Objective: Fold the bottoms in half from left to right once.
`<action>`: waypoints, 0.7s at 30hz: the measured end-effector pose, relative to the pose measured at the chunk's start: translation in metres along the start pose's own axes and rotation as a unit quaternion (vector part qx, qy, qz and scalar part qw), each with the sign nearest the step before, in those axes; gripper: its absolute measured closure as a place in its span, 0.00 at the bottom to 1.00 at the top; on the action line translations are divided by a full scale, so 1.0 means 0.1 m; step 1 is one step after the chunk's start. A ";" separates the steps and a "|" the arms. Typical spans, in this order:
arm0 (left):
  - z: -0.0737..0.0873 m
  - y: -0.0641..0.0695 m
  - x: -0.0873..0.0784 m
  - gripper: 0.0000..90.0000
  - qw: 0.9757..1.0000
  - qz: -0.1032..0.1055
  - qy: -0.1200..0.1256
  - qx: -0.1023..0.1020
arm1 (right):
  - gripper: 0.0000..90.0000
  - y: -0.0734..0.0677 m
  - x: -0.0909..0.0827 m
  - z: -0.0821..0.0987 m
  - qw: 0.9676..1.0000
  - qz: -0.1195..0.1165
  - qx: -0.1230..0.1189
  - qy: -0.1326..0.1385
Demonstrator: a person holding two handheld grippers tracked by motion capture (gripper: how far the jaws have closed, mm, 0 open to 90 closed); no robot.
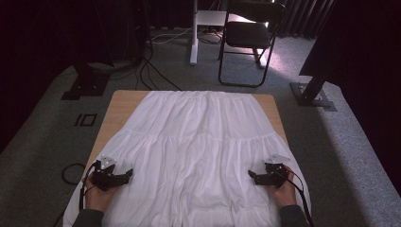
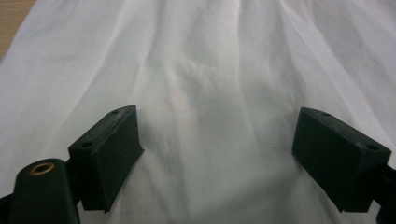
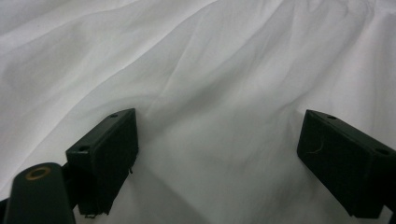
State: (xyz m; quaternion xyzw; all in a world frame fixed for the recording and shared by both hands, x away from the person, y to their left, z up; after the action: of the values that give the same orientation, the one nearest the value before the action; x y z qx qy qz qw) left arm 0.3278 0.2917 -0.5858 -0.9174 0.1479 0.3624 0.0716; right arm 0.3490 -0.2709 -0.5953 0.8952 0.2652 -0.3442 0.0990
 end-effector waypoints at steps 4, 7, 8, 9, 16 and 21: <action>0.00 0.00 0.00 0.19 1.000 -0.005 0.002 -0.004 | 0.13 0.00 0.00 0.00 1.000 0.000 0.001 0.000; 0.00 0.01 0.00 0.19 1.000 -0.005 0.002 -0.004 | 0.13 0.00 0.00 0.00 1.000 0.000 0.001 0.000; 0.00 0.01 0.00 0.19 1.000 -0.004 0.001 -0.003 | 0.13 0.00 0.00 0.00 1.000 0.000 0.001 0.000; 0.00 0.01 -0.01 0.19 1.000 -0.004 0.000 -0.001 | 0.13 0.00 0.00 0.00 1.000 0.000 0.001 0.000; -0.02 -0.15 -0.27 0.23 0.999 -0.034 0.018 -0.002 | 0.14 0.00 0.00 0.00 1.000 0.001 0.001 0.001; 0.04 -0.45 -0.39 0.20 0.997 -0.058 0.027 -0.034 | 0.14 0.00 0.00 0.00 1.000 0.001 0.001 0.001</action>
State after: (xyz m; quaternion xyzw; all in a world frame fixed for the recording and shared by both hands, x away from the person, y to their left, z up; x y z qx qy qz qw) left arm 0.3128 0.3437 -0.5606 -0.9357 0.0838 0.3381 0.0569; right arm 0.3485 -0.2710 -0.5953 0.8959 0.2637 -0.3438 0.0981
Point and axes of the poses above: each handheld gripper's, and its own axes: x roughly forward along the jaws, z roughly out of its underside, y roughly to its right, the point moved 4 cm from there along x, roughly forward along the jaws
